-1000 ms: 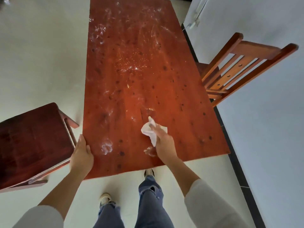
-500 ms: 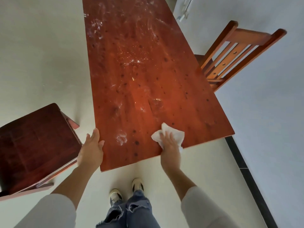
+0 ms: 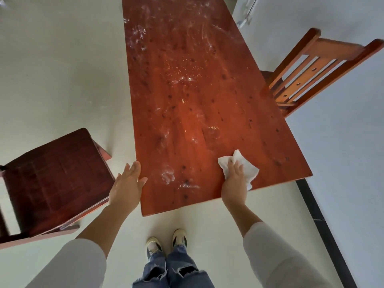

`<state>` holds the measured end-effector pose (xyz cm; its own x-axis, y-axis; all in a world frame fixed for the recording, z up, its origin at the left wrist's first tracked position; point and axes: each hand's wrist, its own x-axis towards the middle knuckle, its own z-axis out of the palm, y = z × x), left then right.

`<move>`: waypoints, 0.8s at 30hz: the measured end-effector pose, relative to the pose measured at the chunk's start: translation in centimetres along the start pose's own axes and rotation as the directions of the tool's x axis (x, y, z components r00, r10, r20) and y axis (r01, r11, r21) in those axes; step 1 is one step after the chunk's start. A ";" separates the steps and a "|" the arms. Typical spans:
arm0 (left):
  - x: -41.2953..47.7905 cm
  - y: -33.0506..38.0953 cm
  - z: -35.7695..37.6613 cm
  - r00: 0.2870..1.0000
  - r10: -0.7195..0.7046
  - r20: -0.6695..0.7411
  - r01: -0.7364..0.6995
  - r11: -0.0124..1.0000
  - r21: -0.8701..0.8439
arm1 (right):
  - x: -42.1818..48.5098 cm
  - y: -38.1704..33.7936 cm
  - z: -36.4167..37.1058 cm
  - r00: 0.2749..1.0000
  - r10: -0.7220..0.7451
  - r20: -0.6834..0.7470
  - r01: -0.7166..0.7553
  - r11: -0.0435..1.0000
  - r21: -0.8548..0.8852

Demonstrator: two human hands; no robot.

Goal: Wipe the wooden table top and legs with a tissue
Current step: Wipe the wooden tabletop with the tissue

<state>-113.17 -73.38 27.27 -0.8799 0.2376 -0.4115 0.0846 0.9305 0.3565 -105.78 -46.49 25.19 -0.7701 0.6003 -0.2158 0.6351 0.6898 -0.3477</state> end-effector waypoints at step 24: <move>1.4 -3.5 0.6 0.984 0.166 0.071 -0.176 0.971 0.162 | 0.0 -7.2 2.5 0.960 -0.257 0.114 0.248 0.964 0.092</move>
<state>-114.46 -76.17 24.93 -0.8184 0.4079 -0.4048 0.3123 0.9070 0.2827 -110.49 -52.44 25.36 -0.9093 0.3522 -0.2215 0.4160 0.7768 -0.4728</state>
